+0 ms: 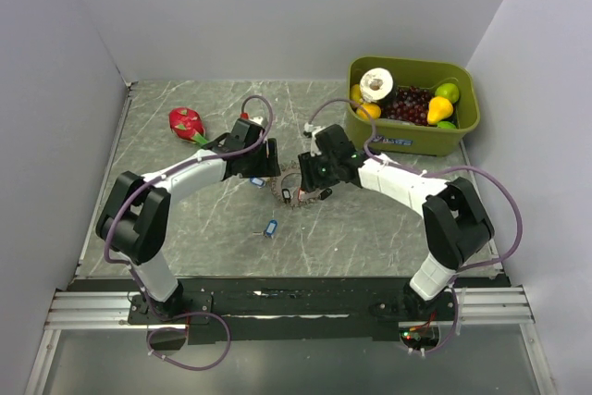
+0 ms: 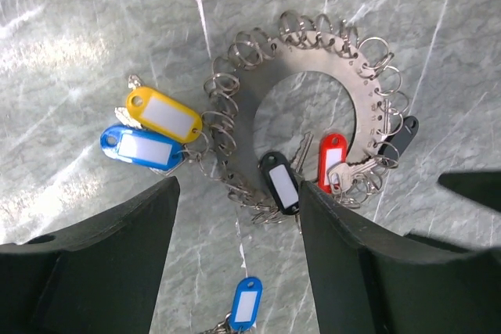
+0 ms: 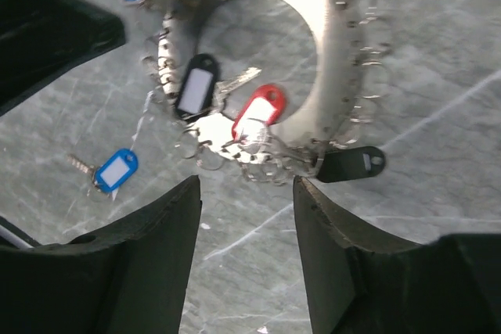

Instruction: Put the keys on the keyring

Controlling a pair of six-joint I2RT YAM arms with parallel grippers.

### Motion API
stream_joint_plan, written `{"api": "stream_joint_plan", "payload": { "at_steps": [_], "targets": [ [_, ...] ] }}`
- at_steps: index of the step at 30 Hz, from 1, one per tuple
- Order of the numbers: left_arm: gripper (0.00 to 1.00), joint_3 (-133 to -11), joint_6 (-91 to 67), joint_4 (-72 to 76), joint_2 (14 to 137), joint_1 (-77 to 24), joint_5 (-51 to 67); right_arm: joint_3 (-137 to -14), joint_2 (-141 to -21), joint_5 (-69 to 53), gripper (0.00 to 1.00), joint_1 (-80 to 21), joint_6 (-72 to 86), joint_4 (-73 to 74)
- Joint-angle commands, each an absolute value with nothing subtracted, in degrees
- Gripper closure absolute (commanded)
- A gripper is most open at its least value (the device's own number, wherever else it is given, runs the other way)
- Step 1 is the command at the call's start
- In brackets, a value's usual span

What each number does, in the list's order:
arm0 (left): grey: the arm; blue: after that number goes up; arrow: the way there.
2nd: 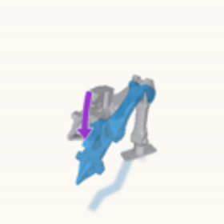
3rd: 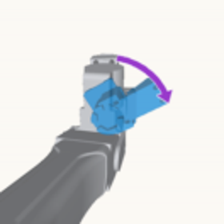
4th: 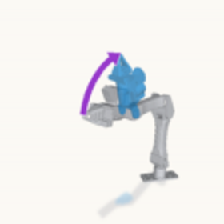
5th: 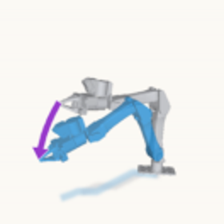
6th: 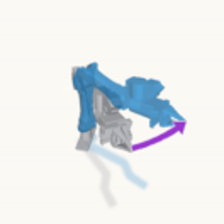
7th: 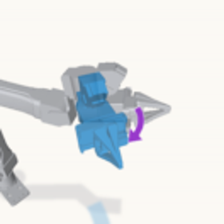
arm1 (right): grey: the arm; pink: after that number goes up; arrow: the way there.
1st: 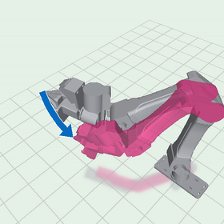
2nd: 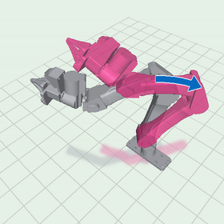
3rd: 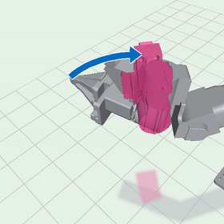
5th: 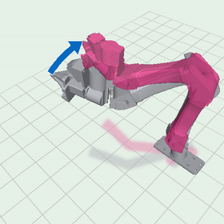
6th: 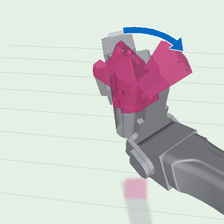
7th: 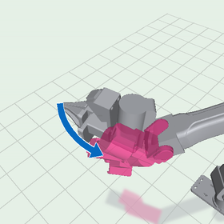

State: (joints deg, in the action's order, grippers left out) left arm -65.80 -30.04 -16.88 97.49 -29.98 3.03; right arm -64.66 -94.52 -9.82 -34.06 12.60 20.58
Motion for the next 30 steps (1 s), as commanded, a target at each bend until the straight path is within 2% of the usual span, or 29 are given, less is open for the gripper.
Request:
{"api": "stream_joint_plan", "payload": {
  "at_steps": [1, 6, 11, 24, 26, 30],
  "targets": [
    [0.32, -65.1, -32.0, -17.8, 97.3, -29.9, 3.4, -67.8, -95.6, -8.4, 0.45, -38.0, 11.3, 20.0],
    [0.3, -62.9, -33.0, -17.7, 95.7, -29.6, 4.6, -70.8, -99.7, -7.1, 0.49, -41.3, 10.9, 20.9],
    [0.3, -59.7, -34.5, -14.4, 93.3, -26.9, 11.3, -72.3, -101.7, -4.8, 0.61, -44.1, 10.5, 22.4],
    [0.29, -56.4, -36.4, -9.4, 96.1, -25.3, 19.0, -70.0, -102.9, -0.2, 0.74, -44.4, 11.8, 22.9],
    [0.3, -57.0, -37.2, -8.9, 97.3, -25.0, 20.4, -69.1, -101.4, 2.7, 0.74, -43.7, 13.2, 22.2],
    [0.31, -58.9, -38.1, -8.9, 99.9, -25.0, 22.1, -66.5, -98.0, 1.0, 0.74, -39.2, 15.4, 20.1]
  ]
}}
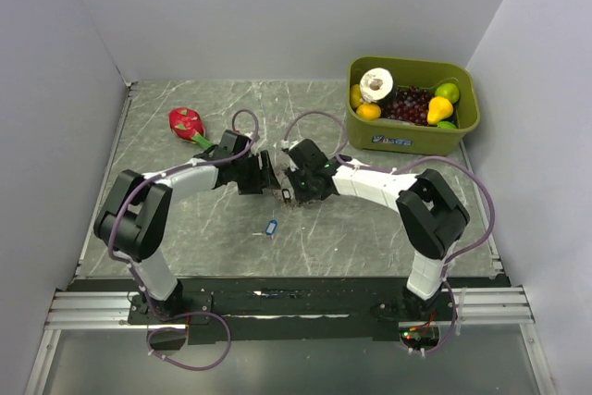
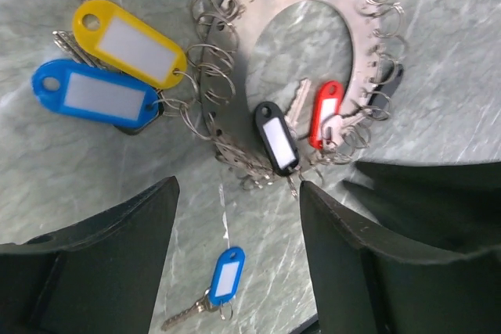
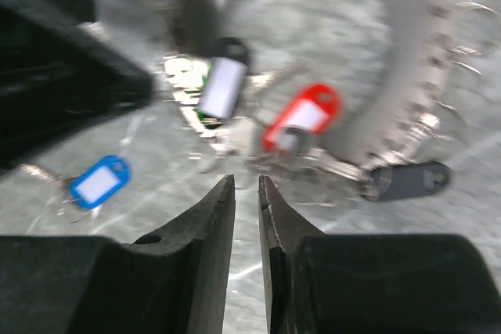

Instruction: Put the keys on the keyring

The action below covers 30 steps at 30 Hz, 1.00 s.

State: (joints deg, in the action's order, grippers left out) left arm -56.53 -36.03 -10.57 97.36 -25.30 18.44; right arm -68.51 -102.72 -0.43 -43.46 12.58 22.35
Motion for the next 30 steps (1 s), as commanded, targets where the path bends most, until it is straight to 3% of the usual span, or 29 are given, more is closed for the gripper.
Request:
{"api": "stream_joint_plan", "payload": {
  "at_steps": [1, 10, 16, 30],
  "targets": [
    [0.32, -59.3, -38.3, -8.9, 100.8, -25.0, 22.1, -66.1, -97.8, 0.3, 0.74, -38.2, 15.8, 19.4],
    [0.35, -63.5, -36.7, -13.1, 105.2, -25.4, 16.6, -65.6, -101.7, 0.3, 0.75, -30.1, 17.2, 18.9],
    [0.37, -67.1, -36.0, -13.4, 109.6, -25.8, 16.1, -66.5, -106.4, -1.5, 0.77, -30.1, 17.3, 21.6],
    [0.41, -81.6, -31.9, -19.5, 119.1, -26.7, 16.6, -60.3, -101.8, -9.5, 0.78, -34.3, 19.4, 21.6]
  ]
}}
